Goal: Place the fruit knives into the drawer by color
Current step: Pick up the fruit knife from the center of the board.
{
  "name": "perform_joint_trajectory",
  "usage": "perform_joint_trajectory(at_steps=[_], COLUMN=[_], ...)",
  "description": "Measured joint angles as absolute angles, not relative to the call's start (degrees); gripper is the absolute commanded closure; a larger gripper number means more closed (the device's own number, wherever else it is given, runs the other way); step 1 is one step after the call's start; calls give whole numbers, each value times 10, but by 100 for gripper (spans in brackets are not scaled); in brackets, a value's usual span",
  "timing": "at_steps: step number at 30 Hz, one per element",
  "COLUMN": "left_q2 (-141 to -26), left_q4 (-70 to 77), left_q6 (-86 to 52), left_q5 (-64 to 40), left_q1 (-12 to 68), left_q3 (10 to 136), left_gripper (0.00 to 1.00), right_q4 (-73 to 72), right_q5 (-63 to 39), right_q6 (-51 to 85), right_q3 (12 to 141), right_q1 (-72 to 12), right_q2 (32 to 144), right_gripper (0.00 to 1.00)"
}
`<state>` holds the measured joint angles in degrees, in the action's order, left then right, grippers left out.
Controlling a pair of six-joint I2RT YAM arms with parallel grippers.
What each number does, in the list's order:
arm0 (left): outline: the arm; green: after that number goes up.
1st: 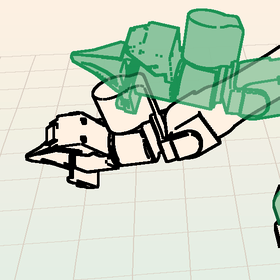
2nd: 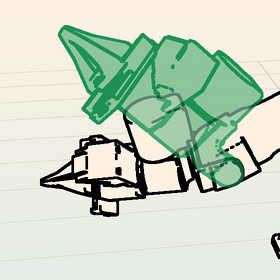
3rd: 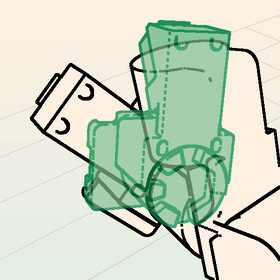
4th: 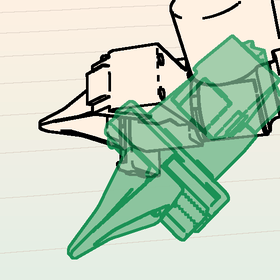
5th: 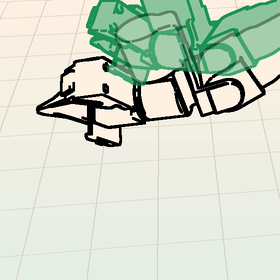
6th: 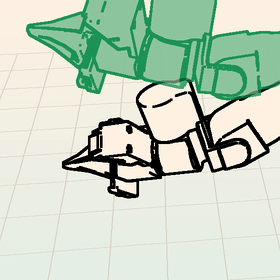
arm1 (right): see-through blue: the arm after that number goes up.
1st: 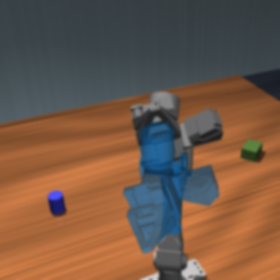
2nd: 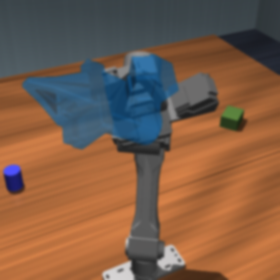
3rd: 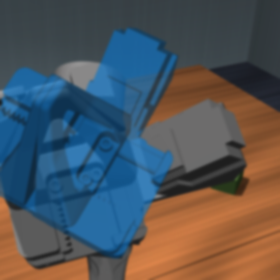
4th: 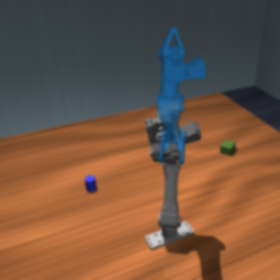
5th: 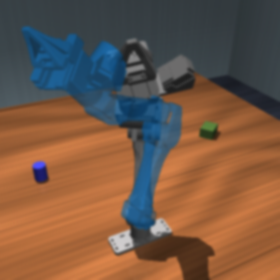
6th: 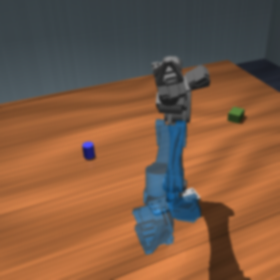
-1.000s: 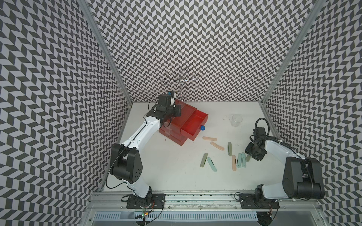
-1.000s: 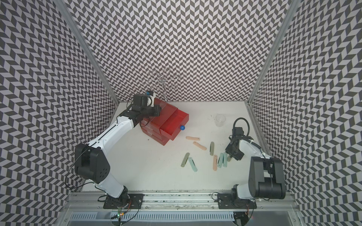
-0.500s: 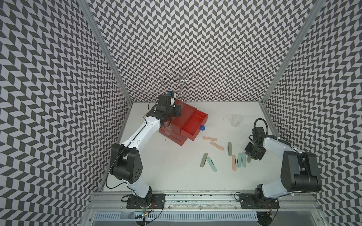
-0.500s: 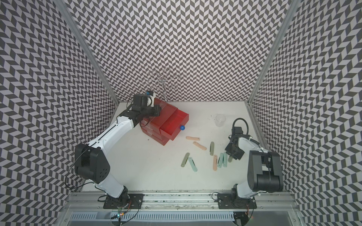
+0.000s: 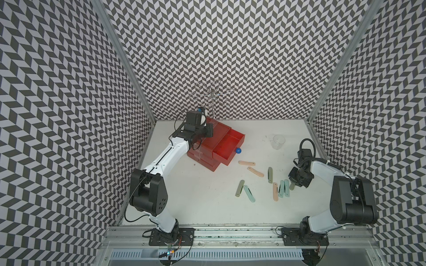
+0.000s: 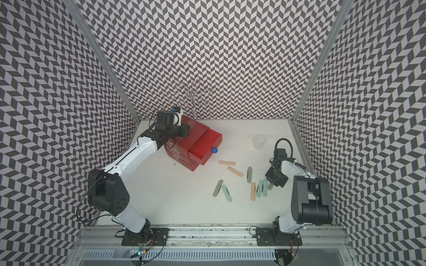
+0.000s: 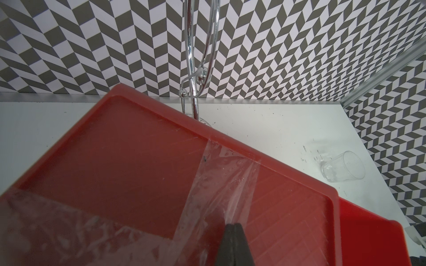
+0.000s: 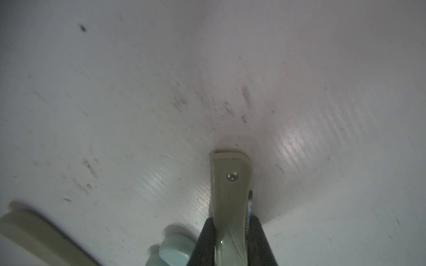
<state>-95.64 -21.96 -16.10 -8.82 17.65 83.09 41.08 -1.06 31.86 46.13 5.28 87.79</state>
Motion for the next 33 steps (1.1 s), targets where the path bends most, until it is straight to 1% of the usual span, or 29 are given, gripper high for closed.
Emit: perform_joint_trajectory(at_steps=[12,25,30,33], left_q2=[-957,-959,-959,-959], left_q4=[-220,-220,-220,-220], left_q6=[-161,-161,-161,-161], left_q5=[-88,-86,-84,-82], left_q1=[176,178,179,180], left_q3=[831,834,834,834], left_gripper=[100,100,100,100], right_q4=[400,398,398,400], right_q5=[-21,-58,-67,-74], right_q6=[293,270,265,263], right_q3=[460,474,492,505], right_q1=[53,50,37,15], right_q2=[874,855,847,847], right_gripper=[92,92,92,92])
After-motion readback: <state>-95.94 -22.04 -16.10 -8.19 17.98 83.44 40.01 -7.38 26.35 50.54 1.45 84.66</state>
